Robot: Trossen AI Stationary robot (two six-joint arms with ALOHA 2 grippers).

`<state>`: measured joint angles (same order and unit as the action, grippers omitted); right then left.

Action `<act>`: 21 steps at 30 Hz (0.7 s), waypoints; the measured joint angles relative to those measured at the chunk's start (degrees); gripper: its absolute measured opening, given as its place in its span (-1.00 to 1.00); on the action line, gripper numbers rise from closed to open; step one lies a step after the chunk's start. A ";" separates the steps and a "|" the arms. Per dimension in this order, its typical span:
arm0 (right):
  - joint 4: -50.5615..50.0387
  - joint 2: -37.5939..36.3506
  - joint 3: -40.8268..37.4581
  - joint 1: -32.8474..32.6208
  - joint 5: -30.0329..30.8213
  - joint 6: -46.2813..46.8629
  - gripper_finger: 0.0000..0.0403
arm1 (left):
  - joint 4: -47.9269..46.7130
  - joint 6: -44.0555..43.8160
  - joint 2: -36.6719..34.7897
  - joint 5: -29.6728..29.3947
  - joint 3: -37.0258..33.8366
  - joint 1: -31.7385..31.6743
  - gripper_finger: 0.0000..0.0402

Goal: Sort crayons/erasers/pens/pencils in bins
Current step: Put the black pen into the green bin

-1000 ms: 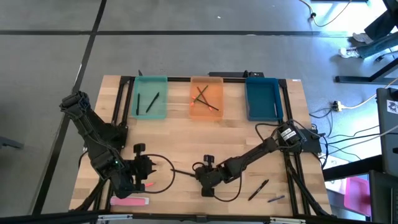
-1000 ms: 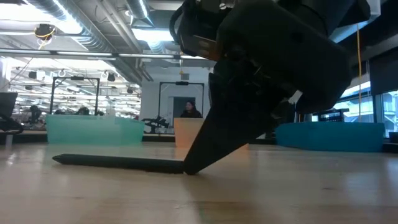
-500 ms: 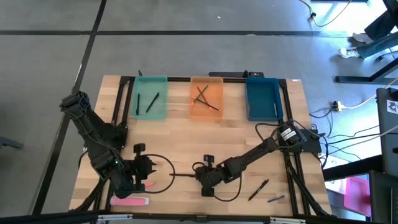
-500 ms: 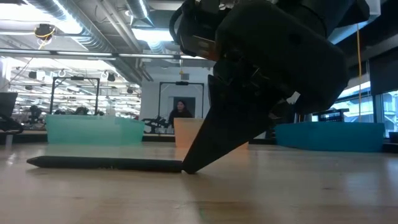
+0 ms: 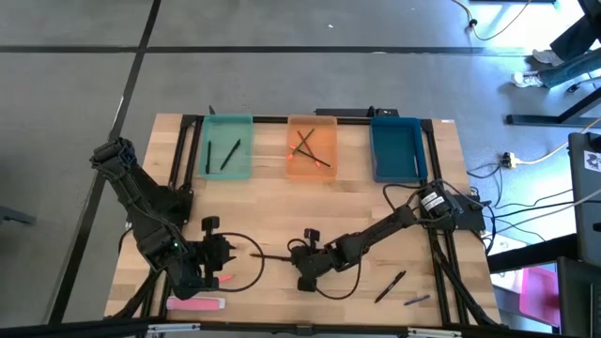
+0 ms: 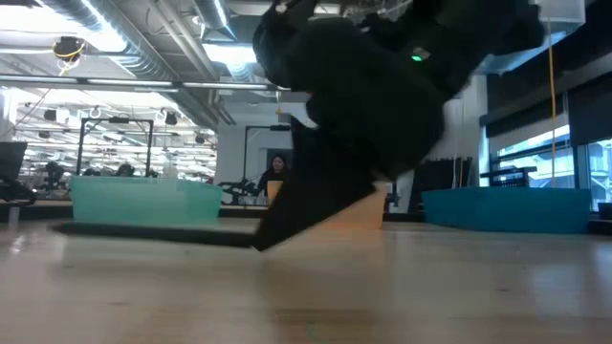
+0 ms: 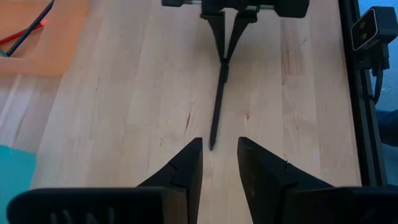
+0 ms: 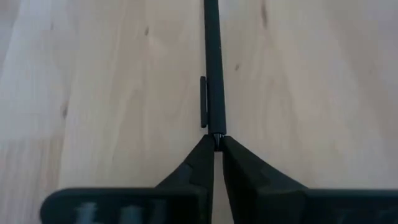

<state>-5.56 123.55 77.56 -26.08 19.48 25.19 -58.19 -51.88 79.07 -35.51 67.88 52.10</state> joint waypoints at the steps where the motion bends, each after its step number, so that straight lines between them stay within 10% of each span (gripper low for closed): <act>1: 0.47 0.00 0.03 0.30 0.10 -0.21 -0.84 | 0.00 0.00 0.00 0.00 0.00 0.01 -0.53; 21: 0.52 -0.15 9.99 12.47 1.86 -10.49 -0.85 | -0.76 -0.07 0.00 -1.94 0.00 0.19 -0.53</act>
<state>-5.04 123.39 87.55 -13.60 21.34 14.70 -58.95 -51.95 79.07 -37.45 67.88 52.29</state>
